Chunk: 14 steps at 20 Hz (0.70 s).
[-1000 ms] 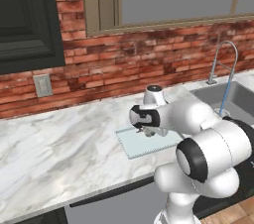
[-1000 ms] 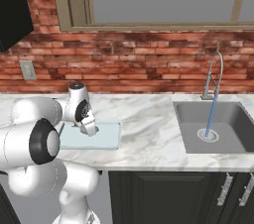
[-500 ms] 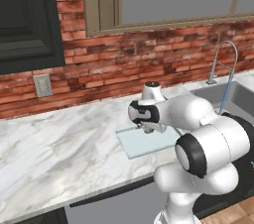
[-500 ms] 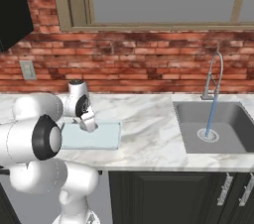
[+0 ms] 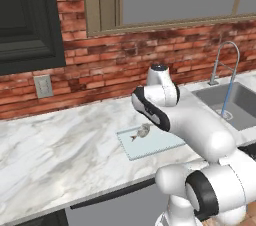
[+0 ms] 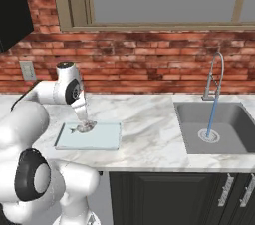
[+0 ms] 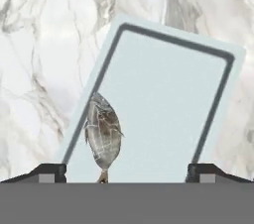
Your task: Take the fish out of the fridge, briefly rinse it in the sink, and place it on the tray next to the sink.
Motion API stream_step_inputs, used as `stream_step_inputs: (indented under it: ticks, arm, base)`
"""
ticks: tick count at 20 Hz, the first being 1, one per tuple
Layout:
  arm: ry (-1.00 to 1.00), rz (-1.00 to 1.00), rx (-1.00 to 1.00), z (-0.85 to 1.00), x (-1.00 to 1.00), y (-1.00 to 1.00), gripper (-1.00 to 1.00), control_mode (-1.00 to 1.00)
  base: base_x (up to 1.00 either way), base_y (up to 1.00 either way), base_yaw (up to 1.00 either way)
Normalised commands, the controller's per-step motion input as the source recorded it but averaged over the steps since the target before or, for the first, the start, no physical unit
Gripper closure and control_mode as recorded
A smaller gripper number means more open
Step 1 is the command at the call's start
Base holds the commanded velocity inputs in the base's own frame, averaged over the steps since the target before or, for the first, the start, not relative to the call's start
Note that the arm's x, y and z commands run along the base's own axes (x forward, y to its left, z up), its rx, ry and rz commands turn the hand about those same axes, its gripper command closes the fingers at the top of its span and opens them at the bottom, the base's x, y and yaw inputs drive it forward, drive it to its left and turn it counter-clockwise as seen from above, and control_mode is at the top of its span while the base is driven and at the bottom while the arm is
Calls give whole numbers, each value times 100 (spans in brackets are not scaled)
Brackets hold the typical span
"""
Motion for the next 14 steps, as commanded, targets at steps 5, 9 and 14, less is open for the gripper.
stream_step_inputs:
  ticks: [5,9,14]
  arm:
    - [-10,-13,1,84,-96,-59,-100,-100]
    - [-23,0,-2,29,-100,-68,-100,-100]
    - [-18,9,-11,-27,-100,-66,-100,-100]
  base:
    - [0,0,0]
    - [0,0,0]
    - [0,0,0]
